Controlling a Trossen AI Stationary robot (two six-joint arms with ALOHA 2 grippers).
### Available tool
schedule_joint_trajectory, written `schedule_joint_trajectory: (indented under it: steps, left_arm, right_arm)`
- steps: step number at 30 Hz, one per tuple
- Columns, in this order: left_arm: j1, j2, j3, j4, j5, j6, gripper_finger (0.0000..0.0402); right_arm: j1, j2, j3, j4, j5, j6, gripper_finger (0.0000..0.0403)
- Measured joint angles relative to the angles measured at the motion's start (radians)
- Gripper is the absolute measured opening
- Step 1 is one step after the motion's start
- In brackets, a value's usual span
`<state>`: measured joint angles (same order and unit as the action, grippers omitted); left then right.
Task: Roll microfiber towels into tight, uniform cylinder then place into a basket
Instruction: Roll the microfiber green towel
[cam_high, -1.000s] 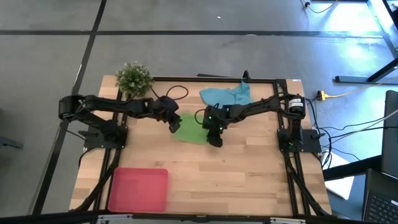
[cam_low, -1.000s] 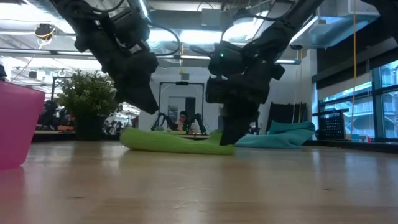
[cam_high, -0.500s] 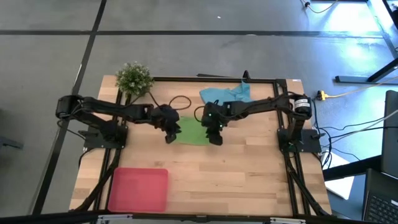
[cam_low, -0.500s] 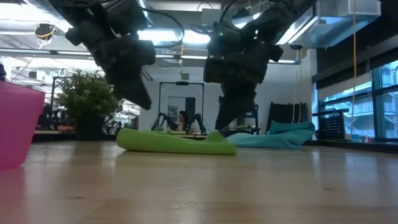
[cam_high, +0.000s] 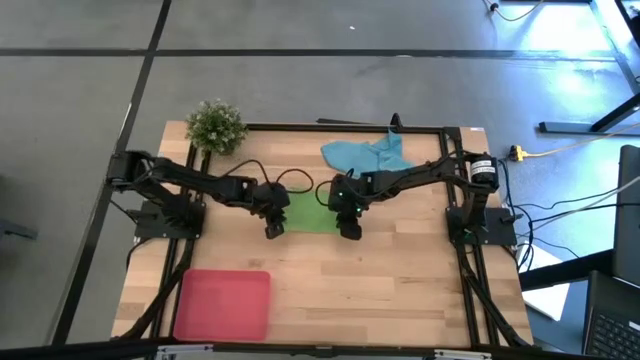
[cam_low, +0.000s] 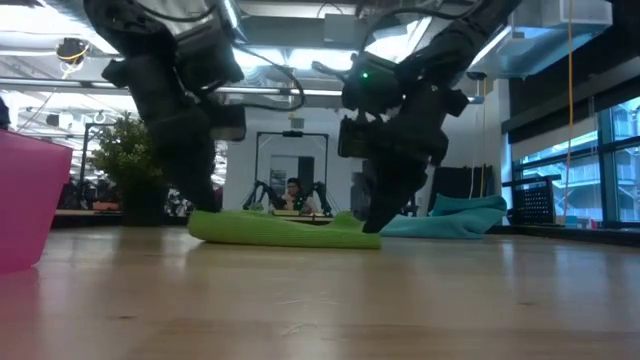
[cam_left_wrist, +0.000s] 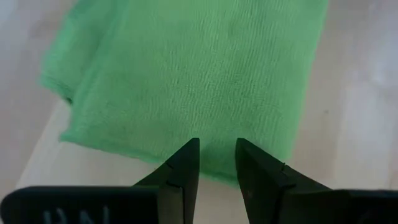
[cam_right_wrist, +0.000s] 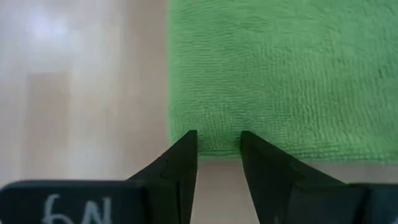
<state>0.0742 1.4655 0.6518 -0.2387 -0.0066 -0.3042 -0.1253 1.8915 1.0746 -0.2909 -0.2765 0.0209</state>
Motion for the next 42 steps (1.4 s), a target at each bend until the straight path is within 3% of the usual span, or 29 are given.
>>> schedule_joint_trajectory:
  steps: [7,13,17,20,23,28,39,42]
  left_arm:
    - [-0.050,0.053,0.000,0.014,0.111,-0.008,0.0095]
    - [-0.119,0.051,0.000,0.039,0.130,-0.048,0.0095]
    - [-0.117,-0.016,0.023,0.026,0.129,-0.087,0.0095]
    - [-0.096,-0.083,0.053,-0.042,0.085,-0.077,0.0095]
    - [-0.067,-0.149,0.075,-0.113,-0.023,-0.043,0.0095]
    - [0.009,-0.175,0.071,-0.207,-0.145,-0.025,0.0095]
    - [0.074,-0.042,0.025,-0.143,-0.168,-0.025,0.0095]
    - [0.074,0.001,0.025,-0.135,-0.155,-0.025,0.0095]
  right_arm:
    - [-0.021,-0.003,-0.015,0.032,0.147,-0.004,0.0125]
    - [-0.060,-0.003,-0.015,0.102,0.159,-0.027,0.0125]
    - [-0.069,-0.030,0.011,0.068,0.159,-0.038,0.0125]
    - [-0.067,-0.073,0.024,0.072,0.156,-0.060,0.0125]
    - [-0.060,-0.102,0.027,0.061,0.131,-0.052,0.0125]
    - [-0.046,-0.092,0.030,0.050,0.011,-0.052,0.0125]
    - [-0.020,0.014,0.028,0.052,0.006,-0.055,0.0125]
    - [-0.021,0.014,0.028,0.056,0.048,-0.061,0.0125]
